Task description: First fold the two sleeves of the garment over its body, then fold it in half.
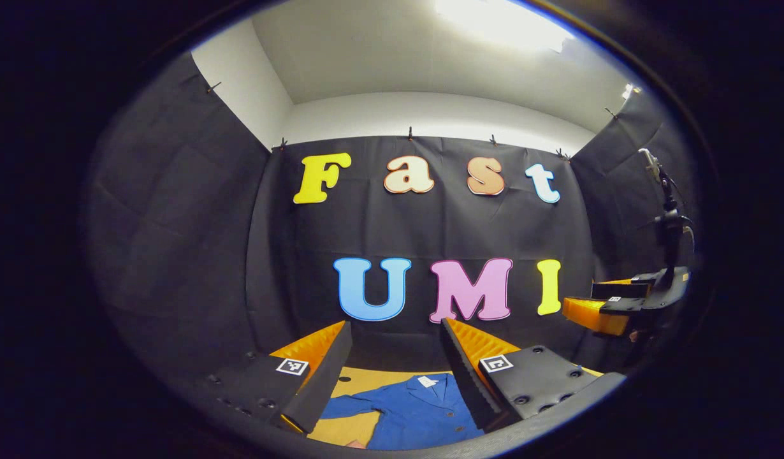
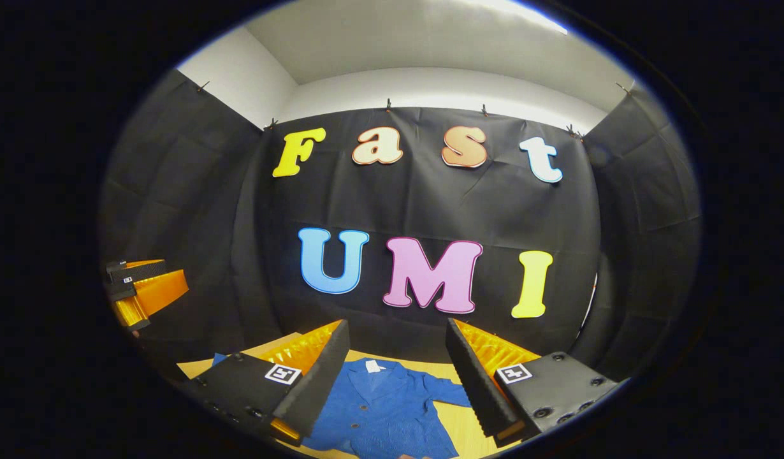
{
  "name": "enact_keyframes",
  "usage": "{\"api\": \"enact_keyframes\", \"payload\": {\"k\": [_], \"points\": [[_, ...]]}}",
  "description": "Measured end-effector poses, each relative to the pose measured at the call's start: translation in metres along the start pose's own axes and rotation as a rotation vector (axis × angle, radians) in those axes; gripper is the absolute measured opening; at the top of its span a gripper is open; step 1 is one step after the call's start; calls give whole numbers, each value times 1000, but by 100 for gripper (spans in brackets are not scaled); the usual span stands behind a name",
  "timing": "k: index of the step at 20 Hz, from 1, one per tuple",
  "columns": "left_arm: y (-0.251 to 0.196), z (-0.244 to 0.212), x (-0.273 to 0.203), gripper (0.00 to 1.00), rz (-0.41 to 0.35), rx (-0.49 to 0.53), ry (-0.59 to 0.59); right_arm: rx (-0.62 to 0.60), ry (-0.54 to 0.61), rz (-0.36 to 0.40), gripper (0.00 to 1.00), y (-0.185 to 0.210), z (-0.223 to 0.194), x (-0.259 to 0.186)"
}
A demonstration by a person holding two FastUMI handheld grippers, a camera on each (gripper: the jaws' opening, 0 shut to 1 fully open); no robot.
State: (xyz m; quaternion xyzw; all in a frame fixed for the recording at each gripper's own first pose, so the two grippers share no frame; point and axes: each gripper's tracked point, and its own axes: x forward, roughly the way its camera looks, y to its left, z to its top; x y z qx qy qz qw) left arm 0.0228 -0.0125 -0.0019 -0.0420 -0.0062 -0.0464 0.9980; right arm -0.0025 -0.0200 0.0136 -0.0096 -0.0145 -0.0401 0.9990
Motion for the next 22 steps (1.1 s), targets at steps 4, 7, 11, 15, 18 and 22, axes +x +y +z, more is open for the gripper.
{"api": "enact_keyframes", "payload": {"k": [4, 7, 11, 15, 18, 22], "points": [[9, 4, -12, 82, 39, 51, -11, -5, -10, 29, 95, 14, -1, 1], [10, 8, -17, 80, 56, 56, -18, -4, -5, 41, 100, 14, -1, 0], [8, 2, -17, 80, 67, 71, 10, -3, -2, 29, 95, 5, -4, 0], [4, 3, -18, 80, 66, 60, 10, 11, 2, 7, 100, -6, -6, -2], [0, 5, -17, 80, 57, 61, 9, 10, 10, -9, 95, -14, -11, -4], [-3, 5, -19, 80, 50, 45, -5, 17, 2, -14, 95, -18, -10, -3]]}}
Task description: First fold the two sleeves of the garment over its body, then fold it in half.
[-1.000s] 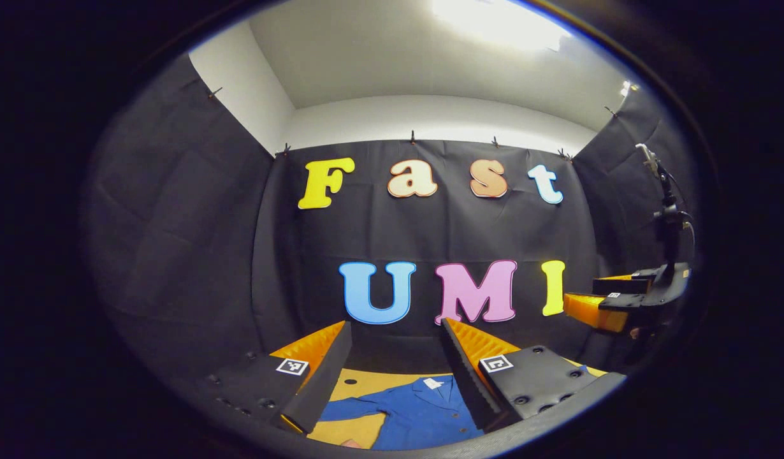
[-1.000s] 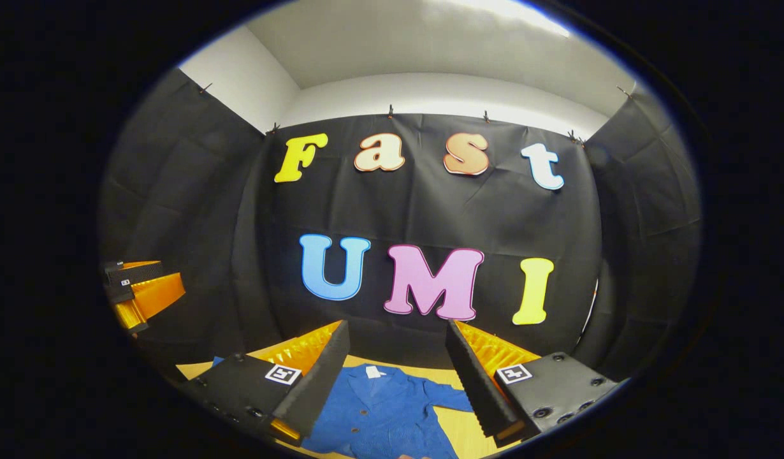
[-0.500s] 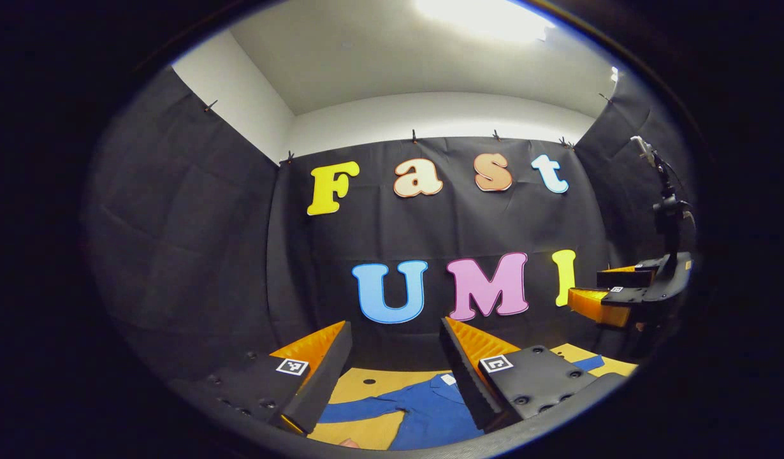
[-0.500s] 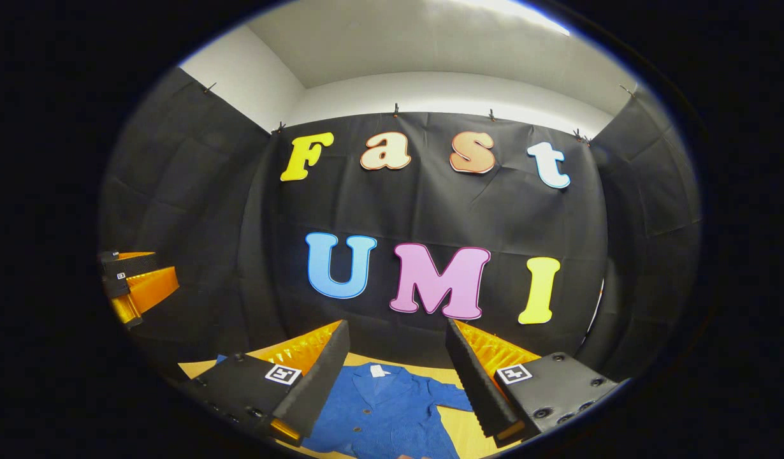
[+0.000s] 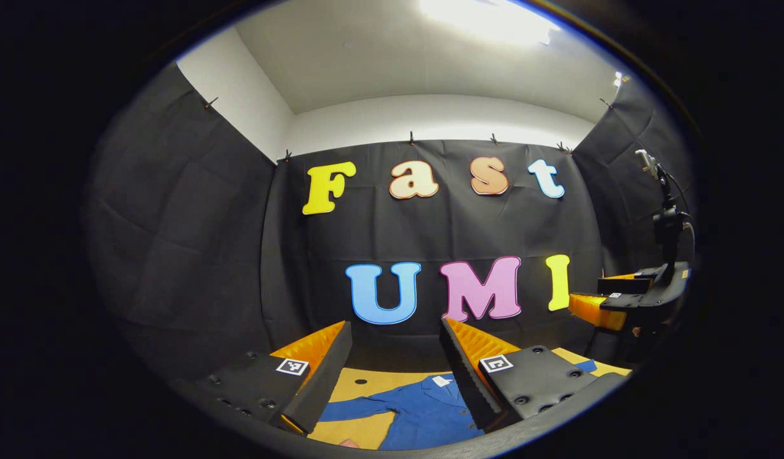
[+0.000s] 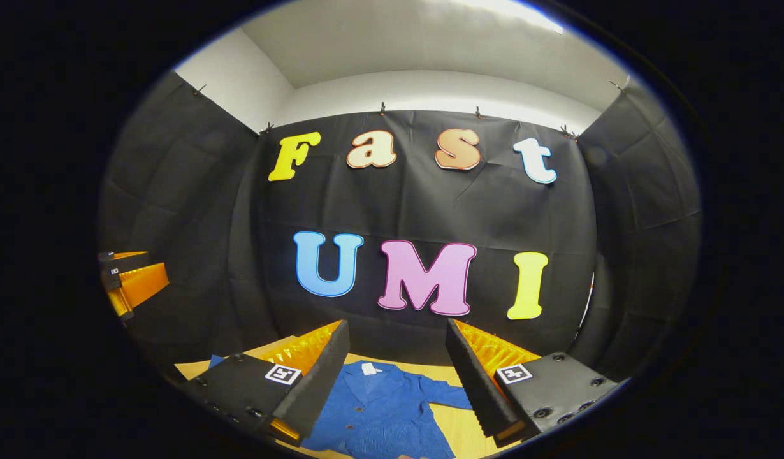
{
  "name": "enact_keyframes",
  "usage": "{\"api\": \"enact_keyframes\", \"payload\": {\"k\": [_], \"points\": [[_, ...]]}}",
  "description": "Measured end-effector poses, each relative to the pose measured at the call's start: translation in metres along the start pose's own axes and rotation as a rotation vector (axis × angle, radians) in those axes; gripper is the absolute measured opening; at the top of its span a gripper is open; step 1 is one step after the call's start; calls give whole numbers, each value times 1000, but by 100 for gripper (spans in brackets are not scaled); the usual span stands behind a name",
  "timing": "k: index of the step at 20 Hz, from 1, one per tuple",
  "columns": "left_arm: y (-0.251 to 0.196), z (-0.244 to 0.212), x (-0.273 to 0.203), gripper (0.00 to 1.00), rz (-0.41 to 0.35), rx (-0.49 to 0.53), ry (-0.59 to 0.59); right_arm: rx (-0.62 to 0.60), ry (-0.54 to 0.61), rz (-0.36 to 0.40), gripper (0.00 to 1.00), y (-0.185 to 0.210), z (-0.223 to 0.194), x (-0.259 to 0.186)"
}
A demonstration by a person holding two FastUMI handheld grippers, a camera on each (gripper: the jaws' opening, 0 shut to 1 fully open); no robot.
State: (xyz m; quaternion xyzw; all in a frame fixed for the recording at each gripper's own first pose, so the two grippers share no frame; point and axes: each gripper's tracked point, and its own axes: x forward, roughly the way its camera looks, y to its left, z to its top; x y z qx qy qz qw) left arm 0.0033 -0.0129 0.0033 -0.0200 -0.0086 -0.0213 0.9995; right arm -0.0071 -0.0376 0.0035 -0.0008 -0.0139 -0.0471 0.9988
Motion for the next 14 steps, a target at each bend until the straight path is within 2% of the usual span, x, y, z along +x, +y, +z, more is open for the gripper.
{"api": "enact_keyframes", "payload": {"k": [4, 8, 14], "points": [[1, -9, -7, 80, 1, -38, 7, 8, -14, 3, 95, 0, 6, -4], [9, -21, -3, 80, 1, -21, 15, -13, -23, -11, 95, -4, 8, -8], [11, -33, 13, 82, -21, -59, 30, -64, -32, -114, 95, -43, 4, -11]]}}
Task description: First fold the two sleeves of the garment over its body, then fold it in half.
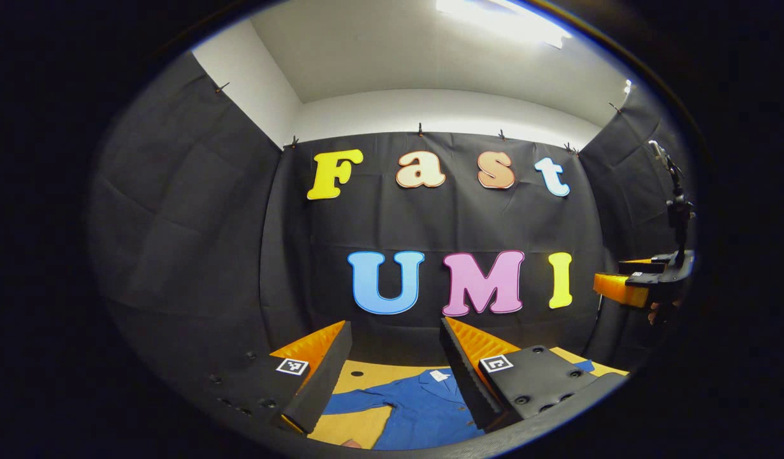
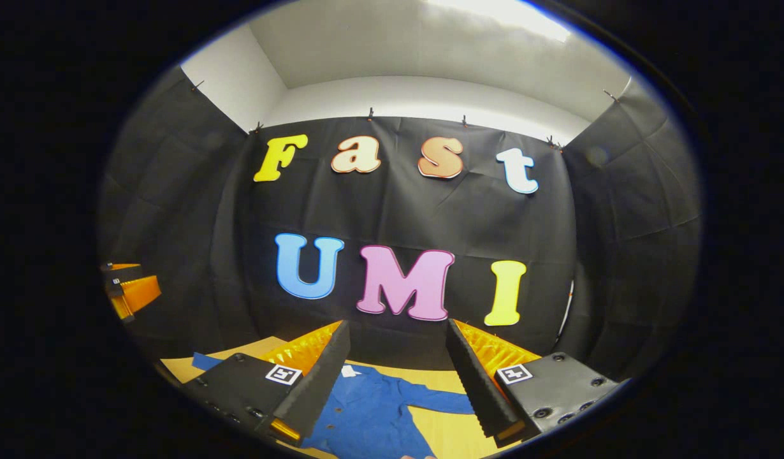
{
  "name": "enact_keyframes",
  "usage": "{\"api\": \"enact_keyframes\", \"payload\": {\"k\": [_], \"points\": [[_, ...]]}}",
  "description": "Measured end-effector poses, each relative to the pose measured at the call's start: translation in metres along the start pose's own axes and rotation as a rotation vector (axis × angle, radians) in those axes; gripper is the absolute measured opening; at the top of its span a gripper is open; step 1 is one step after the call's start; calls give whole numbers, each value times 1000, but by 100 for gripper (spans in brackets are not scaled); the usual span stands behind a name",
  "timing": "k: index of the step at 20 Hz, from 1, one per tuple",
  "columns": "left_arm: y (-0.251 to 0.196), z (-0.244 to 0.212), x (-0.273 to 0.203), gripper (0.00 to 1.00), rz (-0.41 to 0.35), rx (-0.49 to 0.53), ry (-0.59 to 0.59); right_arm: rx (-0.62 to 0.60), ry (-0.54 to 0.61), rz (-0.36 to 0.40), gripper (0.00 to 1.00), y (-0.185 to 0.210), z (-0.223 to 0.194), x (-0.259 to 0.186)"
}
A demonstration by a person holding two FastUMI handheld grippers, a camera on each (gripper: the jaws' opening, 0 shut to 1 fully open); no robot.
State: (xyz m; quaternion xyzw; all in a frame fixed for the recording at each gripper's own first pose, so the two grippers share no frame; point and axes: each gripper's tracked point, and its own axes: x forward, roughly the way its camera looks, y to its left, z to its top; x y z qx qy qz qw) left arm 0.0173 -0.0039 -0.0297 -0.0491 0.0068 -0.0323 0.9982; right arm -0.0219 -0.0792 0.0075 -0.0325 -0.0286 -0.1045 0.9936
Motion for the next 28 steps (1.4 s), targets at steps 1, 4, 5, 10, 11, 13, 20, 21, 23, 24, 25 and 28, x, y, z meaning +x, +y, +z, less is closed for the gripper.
{"api": "enact_keyframes", "payload": {"k": [1, 4, 5, 10, 11, 13, 20, 21, 23, 24, 25, 28], "points": [[-1, -1, 1, 82, -6, -1, -3, -32, -1, -18, 88, -7, -6, 5], [-1, -5, 7, 80, -28, 26, -8, -91, 120, -102, 97, -32, -45, 6], [-1, -5, 9, 80, -34, 34, -13, -61, 126, -106, 97, -30, -48, 5], [-5, -2, 25, 80, -77, 31, -37, -16, 77, -152, 97, -36, -24, 7], [-5, -3, 27, 80, -85, 32, -36, -20, 83, -159, 97, -35, -25, 8], [-4, -4, 31, 80, -98, 33, -38, -23, 98, -170, 97, -33, -24, 7], [11, -27, 34, 80, -137, 0, 8, -59, 133, -236, 97, -49, -40, -6], [13, -30, 34, 80, -140, -6, 14, -69, 140, -248, 97, -55, -45, -8], [16, -34, 33, 82, -152, -7, 22, -77, 168, -271, 97, -66, -61, -15], [17, -33, 33, 82, -159, -4, 20, -72, 180, -276, 97, -68, -67, -17], [18, -33, 35, 80, -167, -1, 16, -61, 195, -285, 97, -72, -73, -21], [15, -30, 39, 80, -190, -9, 3, -53, 216, -290, 97, -85, -86, -22]]}}
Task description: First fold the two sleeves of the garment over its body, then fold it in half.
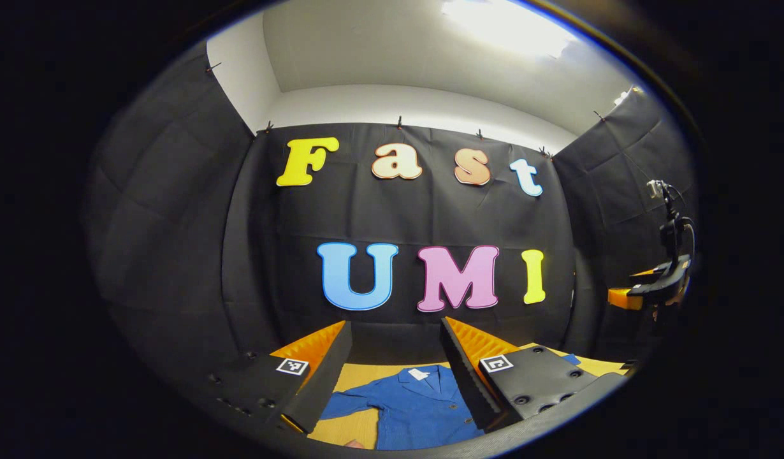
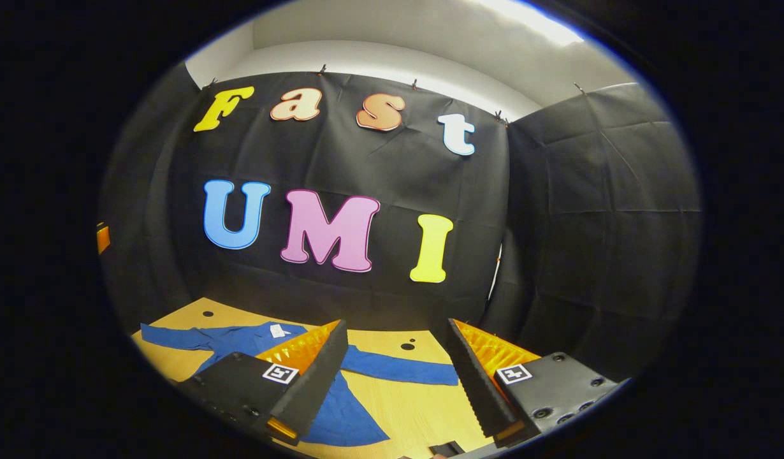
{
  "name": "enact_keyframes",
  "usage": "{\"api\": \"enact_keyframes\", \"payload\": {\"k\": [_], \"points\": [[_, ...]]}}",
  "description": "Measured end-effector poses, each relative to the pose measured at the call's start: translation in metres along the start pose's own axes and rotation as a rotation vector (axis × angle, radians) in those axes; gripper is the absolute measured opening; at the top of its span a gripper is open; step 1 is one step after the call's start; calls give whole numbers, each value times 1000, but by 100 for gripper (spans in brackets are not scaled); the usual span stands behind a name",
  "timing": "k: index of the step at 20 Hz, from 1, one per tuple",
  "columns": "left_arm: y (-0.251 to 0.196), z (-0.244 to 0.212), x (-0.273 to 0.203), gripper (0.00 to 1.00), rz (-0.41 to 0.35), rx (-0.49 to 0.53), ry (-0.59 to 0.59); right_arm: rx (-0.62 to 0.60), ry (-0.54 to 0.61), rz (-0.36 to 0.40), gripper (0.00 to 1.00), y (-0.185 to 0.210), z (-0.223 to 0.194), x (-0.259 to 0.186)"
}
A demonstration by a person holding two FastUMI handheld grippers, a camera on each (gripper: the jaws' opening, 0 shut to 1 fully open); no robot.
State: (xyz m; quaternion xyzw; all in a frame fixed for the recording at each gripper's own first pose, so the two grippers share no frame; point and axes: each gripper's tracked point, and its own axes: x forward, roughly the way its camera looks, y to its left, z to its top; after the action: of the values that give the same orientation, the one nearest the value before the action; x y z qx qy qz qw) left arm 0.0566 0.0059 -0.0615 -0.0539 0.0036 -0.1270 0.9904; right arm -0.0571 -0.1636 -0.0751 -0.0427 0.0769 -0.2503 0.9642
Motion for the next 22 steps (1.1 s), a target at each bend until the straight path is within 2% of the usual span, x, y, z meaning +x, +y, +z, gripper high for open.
{"api": "enact_keyframes", "payload": {"k": [3, 5, 7, 9, 11, 13, 17, 22], "points": [[-13, -7, 11, 80, -28, -34, 15, 2, 87, -17, 97, -21, -27, 19], [-23, -11, 22, 80, -46, -51, 23, 35, 95, -31, 97, -31, -27, 39], [-31, -16, 37, 80, -39, -41, 38, 73, 138, -58, 97, -45, -36, 56], [-42, -15, 49, 82, -25, -17, 38, 109, 131, -60, 97, -54, -40, 76], [-60, -14, 63, 80, -27, -2, 35, 108, 193, -66, 97, -71, -72, 99], [-75, -13, 77, 82, -16, 27, 43, 166, 300, -59, 97, -81, -117, 120], [-104, -18, 107, 80, 14, 34, 67, 252, 378, -92, 97, -112, -179, 184], [-121, -25, 129, 80, 114, 26, 134, 215, 447, -115, 96, -158, -256, 249]]}}
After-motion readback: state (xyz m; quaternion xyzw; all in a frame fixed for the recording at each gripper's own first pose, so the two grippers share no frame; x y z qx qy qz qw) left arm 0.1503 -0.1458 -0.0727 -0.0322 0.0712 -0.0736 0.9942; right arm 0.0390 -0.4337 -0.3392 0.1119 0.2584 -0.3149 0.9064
